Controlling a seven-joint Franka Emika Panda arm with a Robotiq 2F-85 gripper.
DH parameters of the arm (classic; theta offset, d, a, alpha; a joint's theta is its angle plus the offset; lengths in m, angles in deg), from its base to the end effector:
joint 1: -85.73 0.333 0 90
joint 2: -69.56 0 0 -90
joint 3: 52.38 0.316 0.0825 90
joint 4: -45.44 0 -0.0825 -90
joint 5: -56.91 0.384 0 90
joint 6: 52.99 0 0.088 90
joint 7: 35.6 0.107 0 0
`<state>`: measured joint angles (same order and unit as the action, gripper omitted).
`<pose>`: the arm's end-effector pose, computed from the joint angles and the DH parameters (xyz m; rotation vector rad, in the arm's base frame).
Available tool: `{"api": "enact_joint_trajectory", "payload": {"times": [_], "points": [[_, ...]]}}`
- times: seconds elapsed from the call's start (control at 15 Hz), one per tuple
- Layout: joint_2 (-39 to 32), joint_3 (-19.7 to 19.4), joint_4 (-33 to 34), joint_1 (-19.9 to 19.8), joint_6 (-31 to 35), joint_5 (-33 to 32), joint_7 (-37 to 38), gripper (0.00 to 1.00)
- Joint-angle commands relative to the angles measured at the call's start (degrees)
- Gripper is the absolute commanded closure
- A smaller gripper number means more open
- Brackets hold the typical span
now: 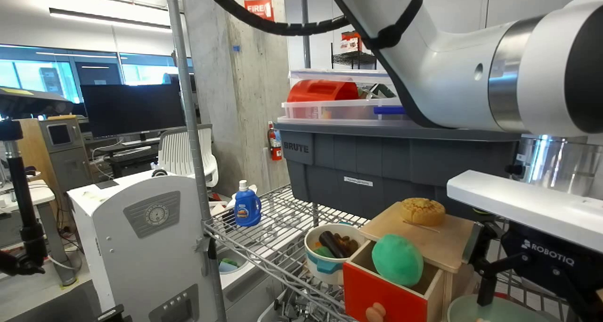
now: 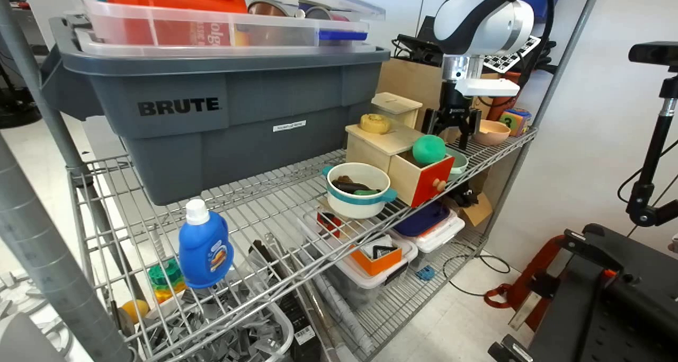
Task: Put the apple slice in the white pot.
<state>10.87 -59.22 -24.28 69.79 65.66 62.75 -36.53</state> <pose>0.6873 -0.2593 0.1355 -3.0594 0.6027 0.2566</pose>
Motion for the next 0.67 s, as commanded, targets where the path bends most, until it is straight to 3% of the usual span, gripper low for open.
{"api": "enact_joint_trajectory", "payload": {"times": [0.0,0.07,0.2,0.33,0.4,0.47,0.6], "points": [[-3.0,0.0,2.8,-0.2,-0.5,-0.8,0.5,0.08],[-3.1,0.0,2.9,-0.2,-0.5,-0.9,0.5,0.11],[-3.9,-0.1,3.1,-0.2,-0.5,-1.0,0.5,0.32],[-4.5,-0.3,3.6,-0.3,-0.6,-1.1,0.6,0.38],[-4.5,-0.2,3.7,-0.3,-0.6,-1.0,0.6,0.31],[-4.4,-0.4,3.5,-0.1,-0.2,-1.2,0.6,0.12],[-4.2,-0.3,3.6,-0.2,-0.5,-1.1,0.5,0.05]]}}
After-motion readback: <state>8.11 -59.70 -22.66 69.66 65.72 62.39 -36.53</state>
